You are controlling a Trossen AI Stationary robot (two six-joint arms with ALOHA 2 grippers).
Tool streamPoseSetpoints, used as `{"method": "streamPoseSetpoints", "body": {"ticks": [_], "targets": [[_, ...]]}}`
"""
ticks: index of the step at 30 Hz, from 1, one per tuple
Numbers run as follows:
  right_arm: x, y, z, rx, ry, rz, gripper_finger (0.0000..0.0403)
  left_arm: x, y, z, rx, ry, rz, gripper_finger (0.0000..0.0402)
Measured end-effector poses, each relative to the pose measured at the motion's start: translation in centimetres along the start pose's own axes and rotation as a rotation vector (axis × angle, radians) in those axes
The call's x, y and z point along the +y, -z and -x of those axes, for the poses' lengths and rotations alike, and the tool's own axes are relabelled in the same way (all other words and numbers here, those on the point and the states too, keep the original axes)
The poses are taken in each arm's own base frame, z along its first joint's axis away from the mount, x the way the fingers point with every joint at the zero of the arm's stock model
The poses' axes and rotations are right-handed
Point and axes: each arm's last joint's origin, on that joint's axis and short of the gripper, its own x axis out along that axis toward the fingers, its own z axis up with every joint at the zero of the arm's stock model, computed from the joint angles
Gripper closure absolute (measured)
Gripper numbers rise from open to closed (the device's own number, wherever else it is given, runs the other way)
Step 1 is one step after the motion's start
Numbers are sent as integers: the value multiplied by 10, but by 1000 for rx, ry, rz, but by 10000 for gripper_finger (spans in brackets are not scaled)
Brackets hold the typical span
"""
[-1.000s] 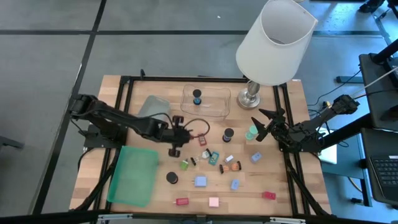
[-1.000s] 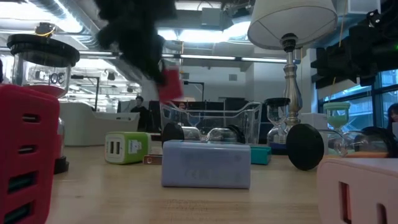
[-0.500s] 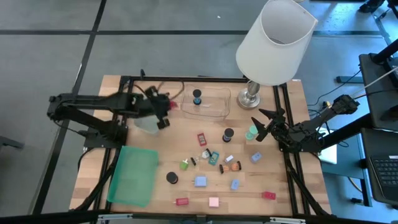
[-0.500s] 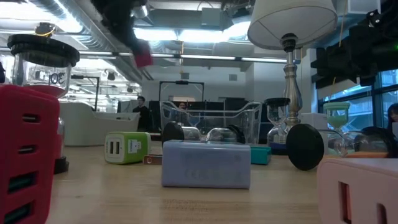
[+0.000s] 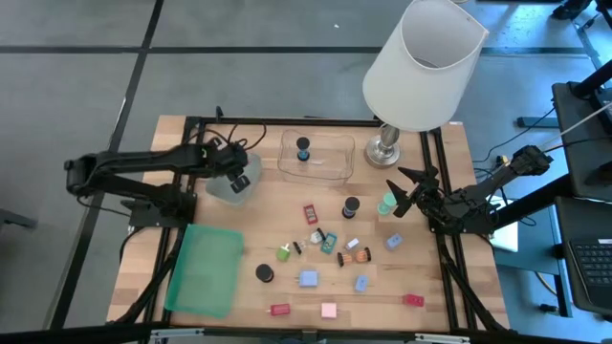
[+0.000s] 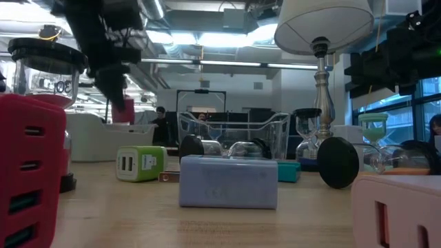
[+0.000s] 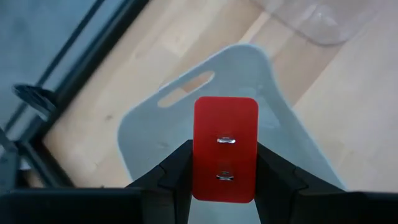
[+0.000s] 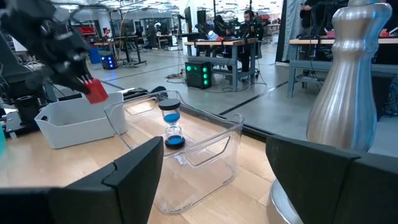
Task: Pick & Place Office items
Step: Put the top red charger adapter into the gray bin
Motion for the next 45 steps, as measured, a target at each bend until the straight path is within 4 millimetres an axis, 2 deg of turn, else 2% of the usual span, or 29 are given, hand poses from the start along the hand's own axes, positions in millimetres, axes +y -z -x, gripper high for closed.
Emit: {"method": "streamPoseSetpoints", "body": {"ticks": [7, 14, 45], "targets": [[0, 0, 0, 0, 0, 1, 115, 9, 16, -32, 7, 48, 104, 279], [0, 0, 0, 0, 0, 0, 115, 15, 27, -47, 35, 108, 141, 277], [0, 0, 0, 0, 0, 0, 114, 19, 26, -51, 3, 53, 132, 252]]}}
